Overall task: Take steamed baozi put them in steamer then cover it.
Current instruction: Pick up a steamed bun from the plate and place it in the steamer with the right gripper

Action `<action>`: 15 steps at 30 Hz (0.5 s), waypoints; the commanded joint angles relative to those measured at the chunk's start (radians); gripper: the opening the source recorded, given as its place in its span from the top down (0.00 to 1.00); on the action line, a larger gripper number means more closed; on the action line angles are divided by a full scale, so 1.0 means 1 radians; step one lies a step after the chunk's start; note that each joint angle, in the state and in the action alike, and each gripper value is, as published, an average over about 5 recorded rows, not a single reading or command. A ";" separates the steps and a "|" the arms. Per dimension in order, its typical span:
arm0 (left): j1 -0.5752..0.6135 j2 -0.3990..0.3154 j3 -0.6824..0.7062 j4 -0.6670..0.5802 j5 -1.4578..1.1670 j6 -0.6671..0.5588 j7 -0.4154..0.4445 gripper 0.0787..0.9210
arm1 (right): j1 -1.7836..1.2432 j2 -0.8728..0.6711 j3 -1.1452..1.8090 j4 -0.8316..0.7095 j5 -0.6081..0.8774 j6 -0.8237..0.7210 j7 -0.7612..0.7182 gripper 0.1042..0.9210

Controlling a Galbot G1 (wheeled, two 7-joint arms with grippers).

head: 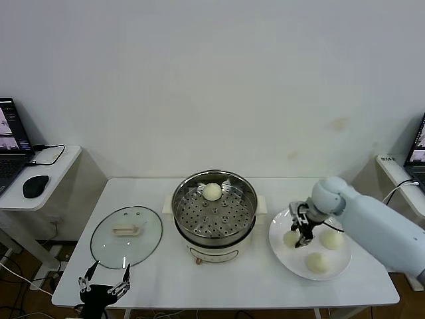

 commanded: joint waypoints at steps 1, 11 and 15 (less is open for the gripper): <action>-0.007 0.002 -0.001 -0.001 0.004 0.002 -0.003 0.12 | 0.402 -0.058 -0.254 0.041 0.228 -0.027 -0.028 0.48; -0.013 0.011 -0.020 -0.019 0.026 0.011 -0.011 0.12 | 0.749 0.197 -0.438 -0.061 0.449 -0.095 -0.048 0.48; -0.011 0.014 -0.022 -0.035 0.028 0.014 -0.011 0.12 | 0.745 0.308 -0.457 -0.101 0.465 -0.118 -0.047 0.48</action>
